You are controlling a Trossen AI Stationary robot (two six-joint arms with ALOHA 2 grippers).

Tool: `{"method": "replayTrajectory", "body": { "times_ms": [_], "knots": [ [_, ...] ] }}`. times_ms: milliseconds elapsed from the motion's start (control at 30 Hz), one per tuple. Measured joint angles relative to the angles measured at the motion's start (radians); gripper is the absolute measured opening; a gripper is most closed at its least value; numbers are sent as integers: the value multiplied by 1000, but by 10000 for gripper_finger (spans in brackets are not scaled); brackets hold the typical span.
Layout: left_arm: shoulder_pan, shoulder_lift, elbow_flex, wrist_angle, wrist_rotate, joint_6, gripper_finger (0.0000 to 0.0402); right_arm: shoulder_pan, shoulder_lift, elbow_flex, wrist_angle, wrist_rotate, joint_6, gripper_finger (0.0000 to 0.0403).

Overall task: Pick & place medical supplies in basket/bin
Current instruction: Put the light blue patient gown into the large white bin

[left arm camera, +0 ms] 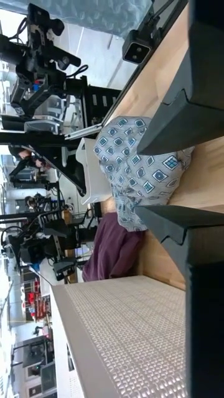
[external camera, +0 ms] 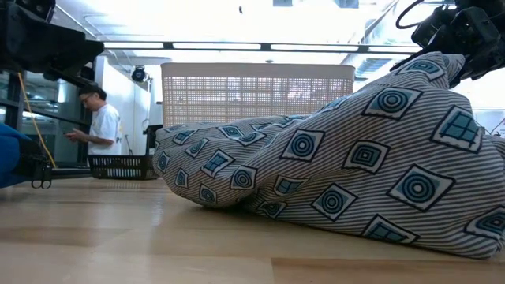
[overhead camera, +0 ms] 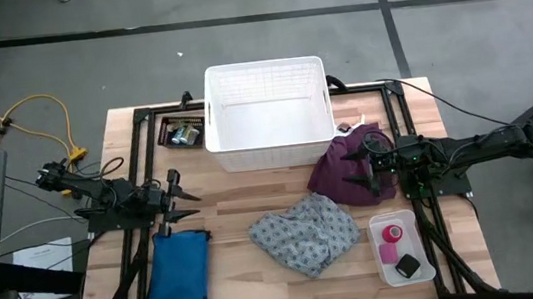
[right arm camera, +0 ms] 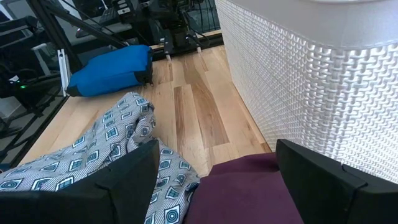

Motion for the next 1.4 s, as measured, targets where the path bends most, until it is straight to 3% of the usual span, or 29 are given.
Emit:
{"method": "replayTrajectory", "body": {
  "times_ms": [300, 933, 1400],
  "knots": [
    [0, 0, -6, 8, 2, -3, 135, 0, 0, 0, 0, 0, 0, 309],
    [96, 1, -23, 28, 149, 2, 135, 0, 0, 0, 0, 0, 0, 309],
    [96, 1, -23, 31, 150, 20, 135, 0, 0, 0, 0, 0, 0, 309]
  ]
}}
